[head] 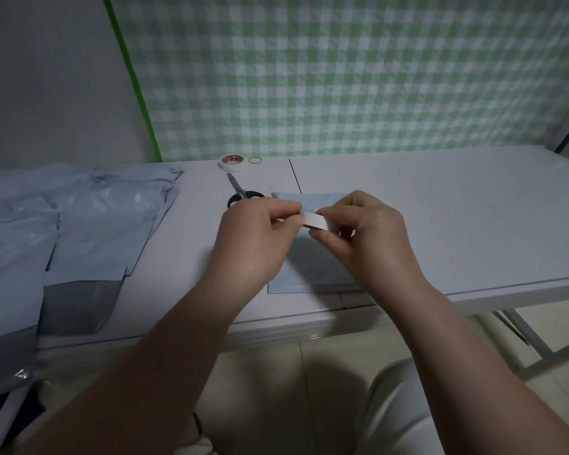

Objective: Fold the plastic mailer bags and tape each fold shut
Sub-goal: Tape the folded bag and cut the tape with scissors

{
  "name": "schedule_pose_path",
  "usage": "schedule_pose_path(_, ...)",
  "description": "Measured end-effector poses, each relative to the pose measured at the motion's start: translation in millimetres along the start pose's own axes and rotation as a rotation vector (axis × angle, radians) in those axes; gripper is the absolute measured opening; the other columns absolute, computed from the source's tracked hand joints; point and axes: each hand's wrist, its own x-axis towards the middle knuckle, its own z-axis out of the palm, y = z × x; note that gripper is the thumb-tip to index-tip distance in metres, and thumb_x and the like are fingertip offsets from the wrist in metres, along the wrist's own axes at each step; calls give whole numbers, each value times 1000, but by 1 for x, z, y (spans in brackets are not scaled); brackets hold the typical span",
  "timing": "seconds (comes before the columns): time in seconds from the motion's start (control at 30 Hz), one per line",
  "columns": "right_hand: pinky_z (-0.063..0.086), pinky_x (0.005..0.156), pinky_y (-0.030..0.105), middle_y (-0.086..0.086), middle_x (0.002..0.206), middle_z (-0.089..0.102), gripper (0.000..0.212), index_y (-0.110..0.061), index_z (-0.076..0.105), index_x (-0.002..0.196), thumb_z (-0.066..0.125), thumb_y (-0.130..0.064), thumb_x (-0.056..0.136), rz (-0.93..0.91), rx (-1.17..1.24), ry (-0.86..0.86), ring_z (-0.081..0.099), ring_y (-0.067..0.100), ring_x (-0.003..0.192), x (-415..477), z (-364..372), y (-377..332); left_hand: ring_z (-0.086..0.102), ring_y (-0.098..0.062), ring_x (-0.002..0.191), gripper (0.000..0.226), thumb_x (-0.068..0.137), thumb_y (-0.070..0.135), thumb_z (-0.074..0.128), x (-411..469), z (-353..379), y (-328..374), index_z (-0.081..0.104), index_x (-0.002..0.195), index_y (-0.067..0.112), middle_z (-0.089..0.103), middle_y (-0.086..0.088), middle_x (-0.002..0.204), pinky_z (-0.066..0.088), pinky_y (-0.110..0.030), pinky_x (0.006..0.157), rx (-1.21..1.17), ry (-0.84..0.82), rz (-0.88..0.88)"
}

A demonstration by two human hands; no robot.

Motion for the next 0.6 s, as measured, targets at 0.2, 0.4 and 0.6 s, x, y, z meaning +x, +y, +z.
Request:
schedule_pose_path(0.2,42,54,23,-2,75,55,13,-14,75,85,70,-19,74,-64,-81,113,49,10,56,0,10,-3,65,-20,83,14,89,13,62,-4,8,-2,76,92,12,73,-5,87,46,-35,79,184,164,163)
schedule_pose_path(0.4,44,50,25,2,75,58,15,-13,76,87,70,-17,74,-82,-108,130,53,16,53,0,9,-4,66,-20,81,14,87,13,64,-1,14,-3,76,93,16,74,-1,88,50,-35,77,241,227,202)
schedule_pose_path(0.6,40,46,24,1,73,55,14,-15,75,84,67,-20,75,-113,-173,91,51,16,52,1,7,-3,57,-5,65,12,82,11,68,6,12,-2,72,88,20,70,9,80,47,-21,73,193,195,180)
